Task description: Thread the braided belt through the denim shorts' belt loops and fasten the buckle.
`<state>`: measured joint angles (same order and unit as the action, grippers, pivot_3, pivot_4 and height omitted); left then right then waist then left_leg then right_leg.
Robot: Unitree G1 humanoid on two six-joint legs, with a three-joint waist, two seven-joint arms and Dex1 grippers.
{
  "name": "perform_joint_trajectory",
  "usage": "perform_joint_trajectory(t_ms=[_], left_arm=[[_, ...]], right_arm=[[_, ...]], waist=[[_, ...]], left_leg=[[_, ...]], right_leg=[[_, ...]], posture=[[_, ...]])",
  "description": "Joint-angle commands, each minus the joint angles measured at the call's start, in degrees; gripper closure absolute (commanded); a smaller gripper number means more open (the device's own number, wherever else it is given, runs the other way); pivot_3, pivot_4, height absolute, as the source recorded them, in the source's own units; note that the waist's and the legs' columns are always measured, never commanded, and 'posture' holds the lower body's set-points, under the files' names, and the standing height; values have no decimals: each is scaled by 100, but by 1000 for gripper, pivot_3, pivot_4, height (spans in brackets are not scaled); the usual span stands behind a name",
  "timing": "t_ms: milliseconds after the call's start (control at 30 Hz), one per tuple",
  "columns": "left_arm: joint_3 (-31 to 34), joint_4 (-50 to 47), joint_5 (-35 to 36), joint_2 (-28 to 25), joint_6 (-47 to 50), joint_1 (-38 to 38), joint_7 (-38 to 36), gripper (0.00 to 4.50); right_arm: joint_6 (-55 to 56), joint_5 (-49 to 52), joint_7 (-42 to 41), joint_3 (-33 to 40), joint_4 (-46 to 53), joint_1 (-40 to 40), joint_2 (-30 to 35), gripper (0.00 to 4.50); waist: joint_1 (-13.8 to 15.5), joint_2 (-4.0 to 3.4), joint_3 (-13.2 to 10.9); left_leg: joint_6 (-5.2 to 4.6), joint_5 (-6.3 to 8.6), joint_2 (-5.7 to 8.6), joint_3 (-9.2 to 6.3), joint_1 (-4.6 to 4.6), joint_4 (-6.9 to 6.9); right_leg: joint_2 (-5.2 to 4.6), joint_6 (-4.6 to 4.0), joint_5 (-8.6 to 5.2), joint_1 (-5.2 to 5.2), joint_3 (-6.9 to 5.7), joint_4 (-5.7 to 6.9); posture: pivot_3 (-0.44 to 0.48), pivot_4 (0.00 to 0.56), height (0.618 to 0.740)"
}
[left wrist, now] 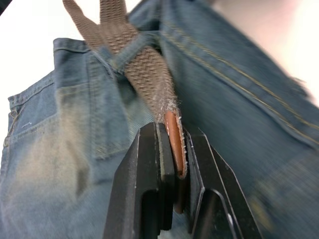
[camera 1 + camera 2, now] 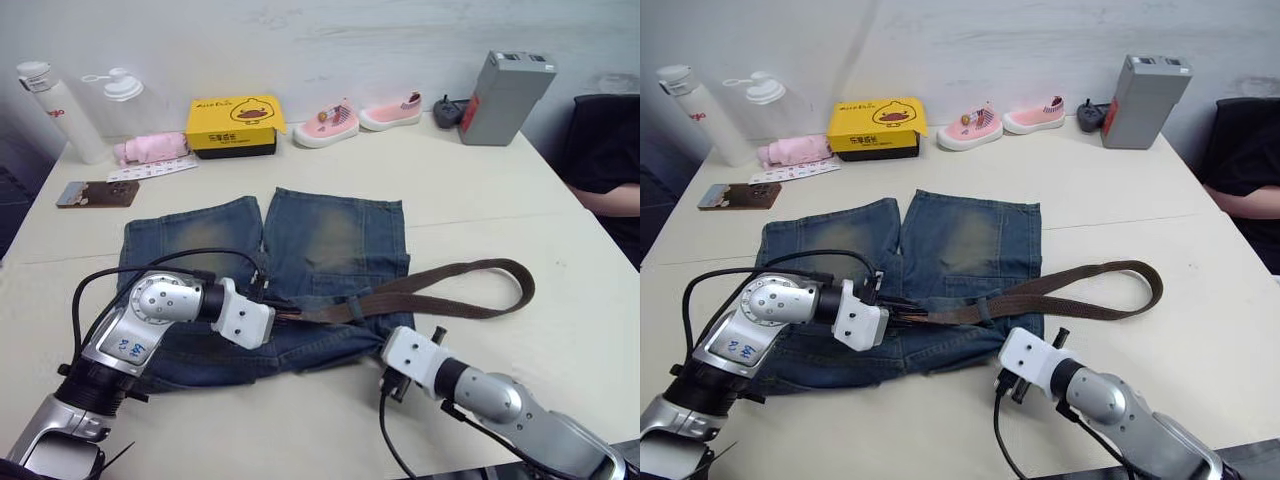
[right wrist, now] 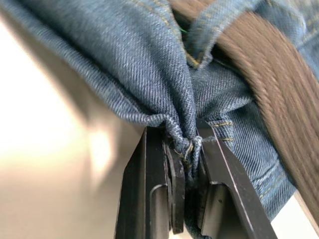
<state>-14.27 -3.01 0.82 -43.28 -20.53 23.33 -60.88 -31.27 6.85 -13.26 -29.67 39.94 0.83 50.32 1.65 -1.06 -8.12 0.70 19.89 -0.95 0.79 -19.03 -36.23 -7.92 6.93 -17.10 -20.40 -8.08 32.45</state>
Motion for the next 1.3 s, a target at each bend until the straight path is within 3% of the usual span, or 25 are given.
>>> perform_joint_trajectory(t_ms=[33,233,400,600,667,700,767,800,933,1000,1067,1167,1300], left_arm=[[137,-129,-53,2,-415,-81,140,4494],[42,-141,-113,176,-583,-129,282,4494],[7,-80,-187,390,-745,-128,438,4494],[20,68,-257,617,-1006,-166,661,4494],[66,150,-327,695,-1154,-139,808,4494],[98,203,-382,746,-1255,-102,910,4494],[147,301,-467,854,-1476,-28,1122,4494],[201,343,-490,942,-1571,3,1282,4494],[301,412,-653,1119,-1971,6,1695,4494],[307,424,-721,1141,-2089,8,1797,4494],[291,441,-753,1138,-2181,23,1857,4494],[276,443,-779,1127,-2267,42,1931,4494],[263,418,-794,1097,-2342,66,1969,4494]], right_arm=[[-635,300,-82,1792,-493,479,160,4492],[-884,251,-375,3073,-846,1045,354,4492],[-1065,89,-506,3342,-898,1223,250,4492],[-1448,608,-577,3865,-375,1024,-320,4492],[-1631,782,-609,4270,-218,930,-481,3533],[-1717,935,-718,4437,-123,930,-515,3359],[-2269,1573,-961,4940,80,764,-723,2259],[-2656,2123,-1112,5270,158,573,-856,1953],[-4301,4816,-1394,6576,143,-173,-1122,212],[-4728,5815,-1403,6729,165,-193,-951,212],[-4520,7287,-843,6629,-7,-111,-784,212],[-3428,9542,655,5659,-129,119,-542,212],[-2093,10578,2246,4216,-90,53,-914,212]], waist=[[45,-4,2],[290,-19,8],[290,-20,9],[284,-20,9],[280,-23,9],[277,-26,7],[268,-27,5],[264,-28,5],[188,-42,-6],[159,-46,-6],[147,-56,-5],[134,-51,-10],[116,-37,-20]], left_leg=[[-4,0,0,-5,1,-5],[-53,10,32,0,-20,-21],[-54,10,33,15,-19,-24],[-53,10,32,12,-18,-24],[-53,10,32,7,-18,-24],[-52,9,32,6,-18,-24],[-52,9,33,5,-18,-26],[-52,9,29,2,-17,-26],[-50,8,20,-13,-17,-27],[-51,9,15,-22,-16,-24],[-51,9,14,-23,-16,-15],[-51,9,18,-21,-14,-19],[-49,8,22,-21,-15,-20]], right_leg=[[-4,-1,2,-1,-5,0],[-40,9,14,9,-31,-9],[-41,9,14,27,-48,-16],[-40,10,14,33,-58,-19],[-40,10,14,35,-62,-20],[-40,10,14,35,-63,-20],[-40,11,15,39,-65,-23],[-40,11,15,42,-68,-24],[-30,9,17,64,-77,-33],[-31,9,16,76,-80,-38],[-31,2,13,82,-87,-39],[-33,3,13,81,-93,-38],[-33,4,14,90,-98,-38]], posture=[[0,150,706],[0,150,706],[0,150,706],[0,150,706],[0,150,706],[0,150,706],[0,150,706],[0,150,706],[0,150,706],[0,150,706],[0,150,706],[0,150,706],[0,150,706]])
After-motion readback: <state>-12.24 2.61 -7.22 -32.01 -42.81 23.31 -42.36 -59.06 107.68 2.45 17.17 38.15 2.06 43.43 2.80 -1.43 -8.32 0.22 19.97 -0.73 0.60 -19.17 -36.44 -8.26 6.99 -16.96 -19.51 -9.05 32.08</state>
